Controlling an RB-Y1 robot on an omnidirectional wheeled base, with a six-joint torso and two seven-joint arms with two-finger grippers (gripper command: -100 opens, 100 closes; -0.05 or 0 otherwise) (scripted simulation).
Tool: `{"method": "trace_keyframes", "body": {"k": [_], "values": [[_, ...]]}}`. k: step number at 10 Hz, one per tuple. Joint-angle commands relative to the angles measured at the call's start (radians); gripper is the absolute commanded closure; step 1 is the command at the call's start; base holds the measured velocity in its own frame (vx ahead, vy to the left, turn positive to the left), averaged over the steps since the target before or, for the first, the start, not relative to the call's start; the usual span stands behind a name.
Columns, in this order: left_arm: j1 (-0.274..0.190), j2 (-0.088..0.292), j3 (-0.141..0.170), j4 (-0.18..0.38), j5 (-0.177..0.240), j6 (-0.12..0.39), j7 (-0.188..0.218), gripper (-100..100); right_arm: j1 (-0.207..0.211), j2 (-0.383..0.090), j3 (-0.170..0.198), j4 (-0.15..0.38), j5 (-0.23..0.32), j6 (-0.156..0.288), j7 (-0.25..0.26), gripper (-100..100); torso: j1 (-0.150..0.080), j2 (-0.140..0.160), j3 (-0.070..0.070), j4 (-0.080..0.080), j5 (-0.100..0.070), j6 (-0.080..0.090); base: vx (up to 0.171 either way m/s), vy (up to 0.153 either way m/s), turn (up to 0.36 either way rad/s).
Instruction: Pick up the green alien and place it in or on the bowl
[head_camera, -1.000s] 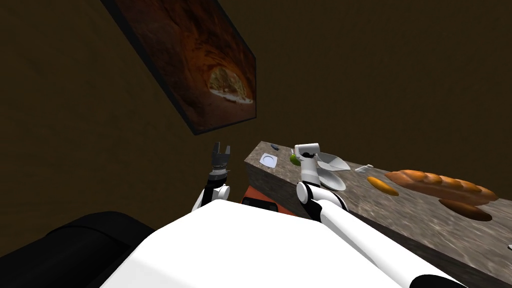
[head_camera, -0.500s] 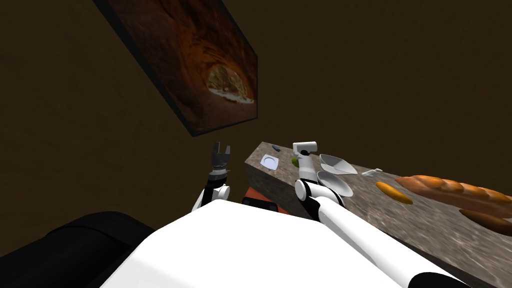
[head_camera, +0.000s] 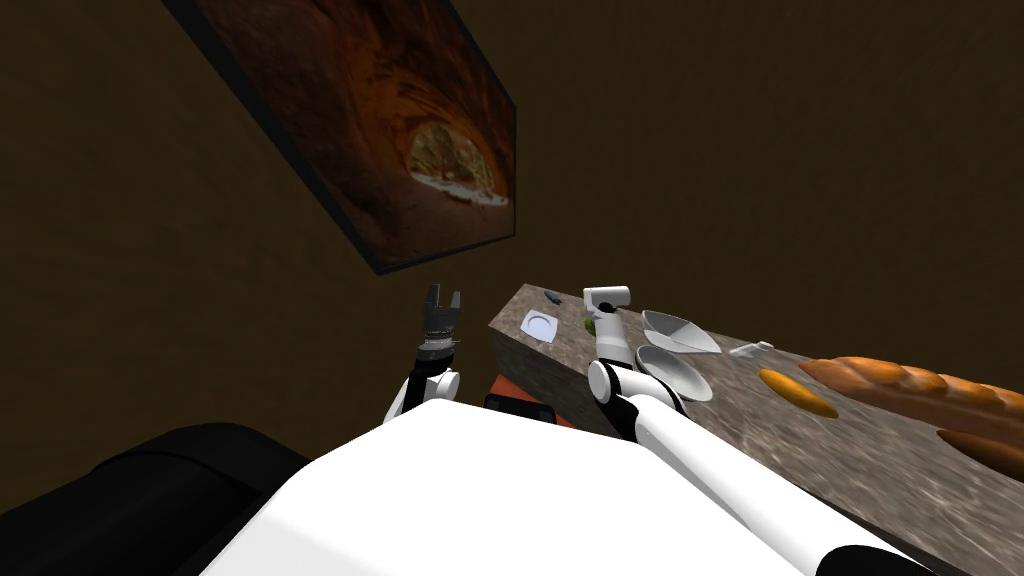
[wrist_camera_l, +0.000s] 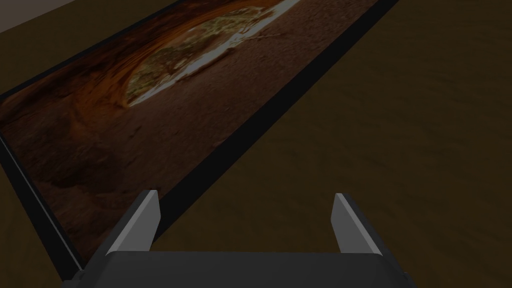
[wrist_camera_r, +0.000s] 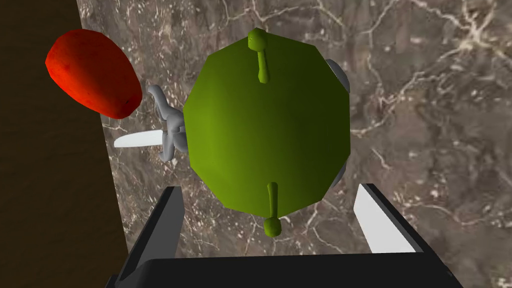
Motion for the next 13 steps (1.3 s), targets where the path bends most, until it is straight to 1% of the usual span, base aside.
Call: {"method": "trace_keyframes", "body": {"k": [1,2,6,7,8,9,10,11,12,13], "values": [[0.0,0.0,0.0,0.0,0.0,0.0,0.0,0,0.0,0.0,0.0,0.0,0.0,0.0,0.0,-100,0.0,0.0,0.0,0.0,0.0,0.0,-0.005,-0.003,0.006],[0.0,0.0,0.0,0.0,0.0,0.0,0.0,0,0.001,0.001,0.0,0.001,0.0,0.004,-0.001,100,0.001,0.001,0.001,0.0,0.0,0.0,0.0,0.0,0.0],[0.0,0.0,0.0,0.0,0.0,0.0,0.0,0,0.001,0.001,0.0,0.001,0.0,0.003,0.0,100,0.002,0.001,0.001,0.001,0.0,0.0,0.0,0.0,0.0],[0.0,0.0,0.0,0.0,0.0,0.0,0.0,0,0.001,0.001,0.0,0.001,0.0,0.002,0.0,0,0.002,0.001,0.001,0.001,0.0,0.0,0.0,0.0,0.0],[0.0,0.0,0.0,0.0,0.0,0.0,0.0,0,-0.017,-0.014,0.004,-0.009,-0.009,-0.027,0.009,100,0.002,0.001,0.001,0.001,0.0,0.0,-0.009,0.022,-0.013],[0.0,0.0,0.0,0.0,0.0,0.0,0.0,0,-0.007,-0.009,0.001,0.0,-0.006,-0.008,0.004,100,0.003,0.001,0.001,0.002,0.001,0.0,-0.004,0.013,-0.008],[0.0,0.0,0.0,0.0,0.0,0.0,0.0,0,-0.008,-0.01,0.001,0.0,-0.007,-0.011,0.005,0,0.003,0.002,0.002,0.002,0.001,0.0,0.0,0.0,0.0],[0.0,0.0,0.0,0.0,0.0,0.0,0.0,0,-0.039,-0.011,0.002,-0.015,-0.019,-0.006,0.005,100,0.003,0.002,0.002,0.002,0.001,0.0,-0.134,-0.021,-0.032],[0.0,0.0,0.0,0.0,0.0,0.0,0.0,0,-0.051,-0.01,0.002,-0.02,-0.025,-0.005,0.005,100,0.002,0.009,0.006,0.004,0.002,0.0,-0.196,-0.031,-0.013],[0.0,0.0,0.0,0.0,0.0,0.0,0.0,0,-0.077,-0.008,0.001,-0.029,-0.039,-0.003,0.005,100,0.002,0.014,0.01,0.006,0.002,0.0,-0.205,-0.064,-0.022]]}}
